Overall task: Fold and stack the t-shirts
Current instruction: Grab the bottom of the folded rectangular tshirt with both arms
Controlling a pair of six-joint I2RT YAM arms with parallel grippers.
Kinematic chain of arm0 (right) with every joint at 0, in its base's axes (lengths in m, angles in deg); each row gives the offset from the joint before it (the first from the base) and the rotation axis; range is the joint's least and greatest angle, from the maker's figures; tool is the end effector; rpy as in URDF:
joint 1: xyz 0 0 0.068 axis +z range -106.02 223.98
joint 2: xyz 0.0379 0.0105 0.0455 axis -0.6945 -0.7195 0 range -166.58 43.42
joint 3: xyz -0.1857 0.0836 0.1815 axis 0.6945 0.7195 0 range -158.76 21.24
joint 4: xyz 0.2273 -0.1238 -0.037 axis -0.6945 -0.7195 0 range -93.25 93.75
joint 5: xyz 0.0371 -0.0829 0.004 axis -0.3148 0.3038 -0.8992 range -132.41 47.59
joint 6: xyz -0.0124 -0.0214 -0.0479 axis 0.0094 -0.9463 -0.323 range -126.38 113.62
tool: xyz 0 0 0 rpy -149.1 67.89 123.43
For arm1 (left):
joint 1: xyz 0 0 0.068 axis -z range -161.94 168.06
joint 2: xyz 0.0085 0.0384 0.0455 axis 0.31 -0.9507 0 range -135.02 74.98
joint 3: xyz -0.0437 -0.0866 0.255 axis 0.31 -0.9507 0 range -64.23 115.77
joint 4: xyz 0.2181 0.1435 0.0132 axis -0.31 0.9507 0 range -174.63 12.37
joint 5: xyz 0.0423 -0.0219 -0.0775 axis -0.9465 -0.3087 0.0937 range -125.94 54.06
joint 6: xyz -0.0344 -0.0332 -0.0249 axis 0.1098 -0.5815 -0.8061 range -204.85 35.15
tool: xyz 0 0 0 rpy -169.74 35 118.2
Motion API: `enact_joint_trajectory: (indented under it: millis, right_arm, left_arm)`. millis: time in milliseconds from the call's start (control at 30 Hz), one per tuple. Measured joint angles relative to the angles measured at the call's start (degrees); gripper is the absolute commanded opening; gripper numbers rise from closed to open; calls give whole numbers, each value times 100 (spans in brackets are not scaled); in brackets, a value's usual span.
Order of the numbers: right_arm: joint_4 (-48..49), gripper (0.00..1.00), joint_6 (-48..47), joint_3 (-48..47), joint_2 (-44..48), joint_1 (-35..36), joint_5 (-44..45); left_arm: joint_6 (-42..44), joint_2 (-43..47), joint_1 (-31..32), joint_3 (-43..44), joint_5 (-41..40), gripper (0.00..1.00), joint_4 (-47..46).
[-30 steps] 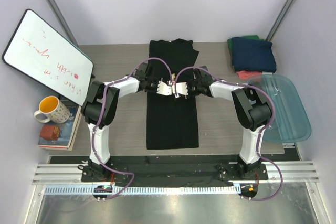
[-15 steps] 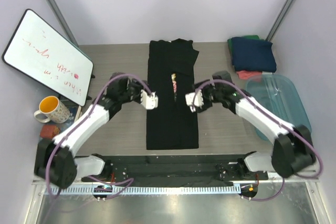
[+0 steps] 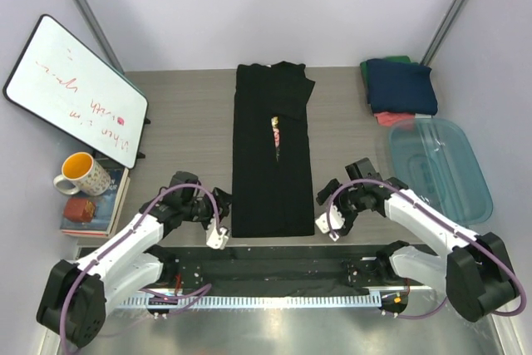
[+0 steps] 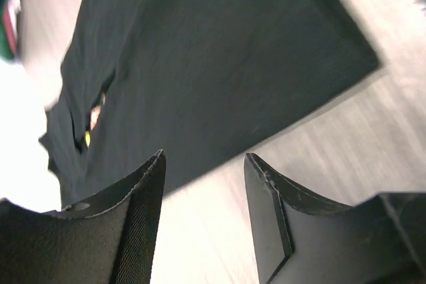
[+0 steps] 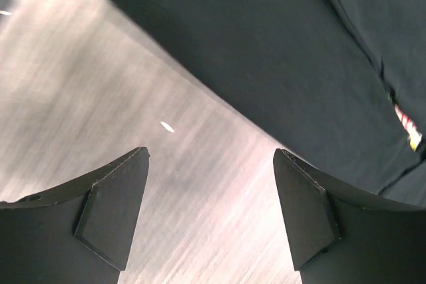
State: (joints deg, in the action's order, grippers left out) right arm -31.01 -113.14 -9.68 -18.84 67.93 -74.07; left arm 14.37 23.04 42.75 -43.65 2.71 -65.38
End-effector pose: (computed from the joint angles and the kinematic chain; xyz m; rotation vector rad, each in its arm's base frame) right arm 0.1568 0.0900 0.1755 -2.3037 0.8943 0.1796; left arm 0.1382 -0.0880 0.1664 2.0762 0.7924 -0.1375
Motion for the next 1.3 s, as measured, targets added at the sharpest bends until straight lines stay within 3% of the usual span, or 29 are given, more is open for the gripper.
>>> enact_joint_trajectory:
  millis: [300,533,833,1300]
  right_arm:
    - [-127,81,-612,389,-4,245,-433]
    - [461,80,-704,389,-302,680,-717]
    - [780,80,-721,463,-339,815,-811]
    - [1187,79,-577,407,-627,911,-925]
  left_arm:
    - [1209,-579,11,-136,693,48,258]
    - [1392,-907,20,-164,922,46,743]
    - [1429,-358,59,-341,1156,47,1589]
    - [1521,-1215,81,-92,1425,44,1292]
